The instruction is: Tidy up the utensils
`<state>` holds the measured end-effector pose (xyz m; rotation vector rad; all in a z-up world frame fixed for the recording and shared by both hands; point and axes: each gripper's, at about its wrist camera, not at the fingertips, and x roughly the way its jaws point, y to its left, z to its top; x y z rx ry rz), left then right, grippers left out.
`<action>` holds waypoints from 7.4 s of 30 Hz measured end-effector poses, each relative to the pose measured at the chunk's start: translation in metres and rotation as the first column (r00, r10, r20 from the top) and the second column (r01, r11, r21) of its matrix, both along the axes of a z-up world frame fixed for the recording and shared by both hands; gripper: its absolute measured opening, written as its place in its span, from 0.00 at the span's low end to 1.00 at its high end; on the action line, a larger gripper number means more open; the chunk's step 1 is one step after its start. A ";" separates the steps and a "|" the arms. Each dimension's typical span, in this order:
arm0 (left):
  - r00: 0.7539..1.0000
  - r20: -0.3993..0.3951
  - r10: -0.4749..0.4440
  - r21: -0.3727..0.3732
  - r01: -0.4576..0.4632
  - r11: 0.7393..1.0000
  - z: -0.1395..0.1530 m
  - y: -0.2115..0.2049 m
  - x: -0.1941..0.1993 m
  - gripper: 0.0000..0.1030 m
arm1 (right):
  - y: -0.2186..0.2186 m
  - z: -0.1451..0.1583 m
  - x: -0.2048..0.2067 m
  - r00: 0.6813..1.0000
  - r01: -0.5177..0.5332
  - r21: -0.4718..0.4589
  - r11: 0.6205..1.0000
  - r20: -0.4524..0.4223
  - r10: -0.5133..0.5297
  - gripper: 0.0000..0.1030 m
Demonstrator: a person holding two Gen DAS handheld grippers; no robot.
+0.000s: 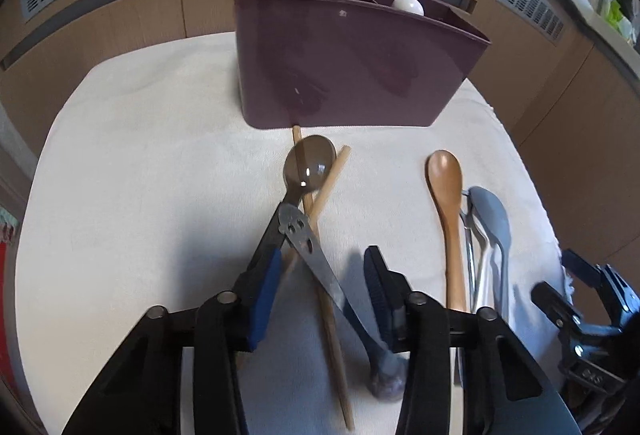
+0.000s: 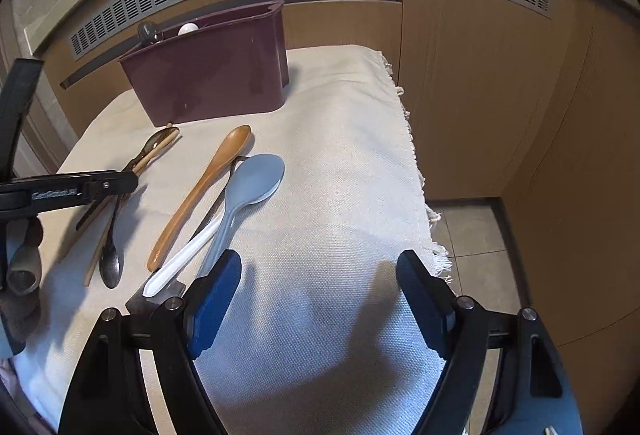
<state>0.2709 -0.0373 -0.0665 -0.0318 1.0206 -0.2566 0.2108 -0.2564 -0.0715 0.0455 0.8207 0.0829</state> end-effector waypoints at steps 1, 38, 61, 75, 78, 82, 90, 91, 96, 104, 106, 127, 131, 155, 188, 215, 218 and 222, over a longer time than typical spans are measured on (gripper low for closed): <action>1.000 -0.003 -0.007 0.018 0.007 1.000 -0.001 -0.004 0.004 0.31 | 0.000 0.000 -0.001 1.000 0.001 -0.002 1.000 0.006 -0.001 0.76; 0.990 -0.139 0.021 -0.119 -0.038 0.992 -0.002 0.045 -0.016 0.25 | 0.044 0.023 0.033 0.998 -0.059 -0.018 0.998 -0.017 0.058 0.31; 0.994 -0.018 -0.104 0.037 0.104 0.994 0.008 -0.002 -0.031 0.16 | 0.033 0.012 0.012 0.998 -0.060 0.020 0.998 0.005 0.060 0.31; 0.991 -0.067 -0.111 0.100 0.118 0.988 -0.006 -0.014 0.000 0.28 | 0.033 0.001 0.007 0.998 -0.067 0.024 0.997 0.002 0.067 0.31; 0.995 -0.020 -0.094 0.128 0.095 0.987 -0.006 -0.018 -0.004 0.15 | 0.031 0.003 0.005 0.998 -0.063 0.031 0.998 0.015 0.062 0.31; 0.997 0.058 -0.043 0.020 0.042 0.999 0.006 -0.001 -0.022 0.12 | 0.031 0.012 -0.002 0.996 -0.080 0.046 0.996 0.034 0.079 0.31; 0.962 0.273 0.007 -0.061 0.010 0.998 0.057 0.026 -0.080 0.12 | 0.040 0.040 -0.017 0.990 -0.117 0.068 0.991 0.086 0.111 0.31; 0.956 0.295 0.011 -0.076 0.011 0.997 0.063 0.029 -0.086 0.12 | 0.042 0.044 -0.020 0.989 -0.120 0.066 0.991 0.094 0.113 0.31; 0.930 0.367 0.025 -0.130 0.024 0.991 0.091 0.037 -0.101 0.12 | 0.049 0.070 -0.031 0.980 -0.136 0.055 0.989 0.156 0.126 0.30; 0.874 0.485 0.027 -0.141 0.048 0.989 0.141 0.042 -0.108 0.08 | 0.054 0.134 -0.037 0.945 -0.150 0.012 0.989 0.296 0.139 0.30; 0.871 0.490 0.034 -0.148 0.044 0.988 0.150 0.045 -0.105 0.08 | 0.054 0.143 -0.037 0.939 -0.141 0.003 0.990 0.318 0.132 0.30; 1.000 -0.014 -0.008 -0.051 0.008 0.999 0.020 -0.011 -0.031 0.50 | 0.024 0.085 -0.026 0.981 -0.054 0.029 0.998 0.190 0.047 0.29; 0.997 -0.035 0.063 0.012 -0.062 0.998 0.007 -0.026 -0.016 0.50 | 0.022 0.079 -0.027 0.981 -0.047 0.030 0.998 0.190 0.041 0.29; 0.882 0.469 0.037 -0.029 -0.026 0.999 0.122 0.025 -0.088 0.25 | 0.042 0.134 -0.032 0.947 -0.092 0.005 0.996 0.308 0.086 0.28; 0.898 0.440 -0.023 -0.040 0.045 0.998 0.126 0.010 0.120 0.26 | 0.088 0.119 0.185 0.964 -0.137 -0.167 0.976 0.204 0.171 0.29; 0.968 0.234 0.090 -0.040 -0.082 0.996 0.036 0.060 -0.035 0.64 | 0.070 0.034 0.056 0.997 -0.051 -0.179 0.982 0.045 0.060 0.94; 0.967 0.241 0.085 -0.019 -0.082 0.996 0.030 0.058 -0.047 0.66 | 0.071 0.017 0.060 1.000 -0.018 -0.173 0.985 -0.009 0.016 0.64; 0.969 0.234 0.078 -0.012 -0.077 0.997 0.027 0.060 -0.055 0.67 | 0.062 -0.002 0.072 0.994 0.036 -0.095 0.995 -0.101 -0.045 0.49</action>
